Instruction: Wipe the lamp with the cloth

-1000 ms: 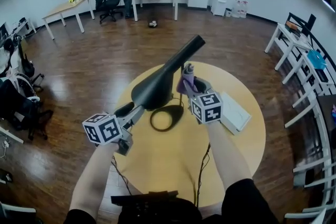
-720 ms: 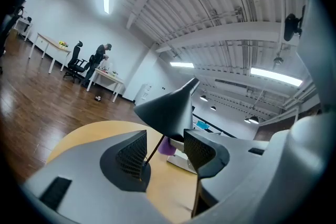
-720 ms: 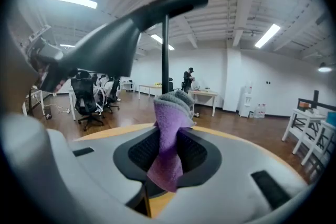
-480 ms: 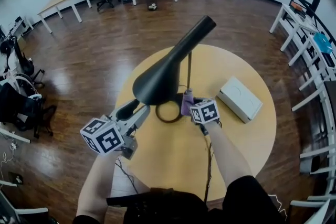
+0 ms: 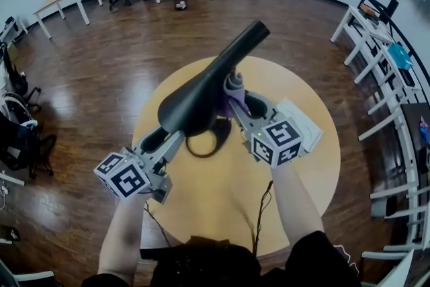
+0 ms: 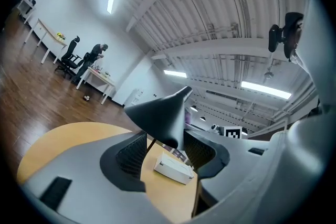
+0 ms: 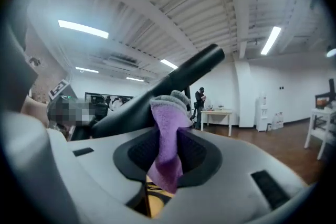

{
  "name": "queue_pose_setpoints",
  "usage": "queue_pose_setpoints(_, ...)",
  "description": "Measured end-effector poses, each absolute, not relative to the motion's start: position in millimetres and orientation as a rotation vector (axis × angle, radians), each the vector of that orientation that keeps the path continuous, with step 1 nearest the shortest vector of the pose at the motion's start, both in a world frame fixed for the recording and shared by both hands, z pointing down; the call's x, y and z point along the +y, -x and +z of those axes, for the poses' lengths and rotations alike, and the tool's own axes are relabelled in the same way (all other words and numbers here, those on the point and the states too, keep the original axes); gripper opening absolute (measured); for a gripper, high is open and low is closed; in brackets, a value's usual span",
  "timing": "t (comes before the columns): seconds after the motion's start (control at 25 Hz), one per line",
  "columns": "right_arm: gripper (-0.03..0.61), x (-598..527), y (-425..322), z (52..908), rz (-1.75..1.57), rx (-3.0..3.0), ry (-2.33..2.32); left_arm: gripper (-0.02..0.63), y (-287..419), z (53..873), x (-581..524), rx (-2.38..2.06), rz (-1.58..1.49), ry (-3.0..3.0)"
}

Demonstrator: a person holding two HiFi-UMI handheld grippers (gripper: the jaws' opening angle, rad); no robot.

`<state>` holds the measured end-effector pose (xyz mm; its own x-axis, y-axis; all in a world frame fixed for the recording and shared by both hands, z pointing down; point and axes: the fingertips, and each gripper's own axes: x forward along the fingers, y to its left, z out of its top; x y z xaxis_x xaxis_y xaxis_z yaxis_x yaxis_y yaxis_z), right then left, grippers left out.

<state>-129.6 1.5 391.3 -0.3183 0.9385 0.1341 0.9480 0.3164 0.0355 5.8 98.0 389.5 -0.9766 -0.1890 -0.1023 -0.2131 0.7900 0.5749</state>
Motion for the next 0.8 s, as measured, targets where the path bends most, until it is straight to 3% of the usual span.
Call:
queue_pose_setpoints(0.36, 0.092, 9.4, 111.7, 385.1, -0.897, -2.595, 1.714, 0.206, 9.4, 390.7, 91.1, 2.973, 0.94, 0.358)
queue_pose_setpoints(0.8, 0.092, -4.4, 51.2, 427.5, -1.152, -2.428, 1.84, 0.206, 10.2, 393.7, 106.7, 2.905, 0.994, 0.342)
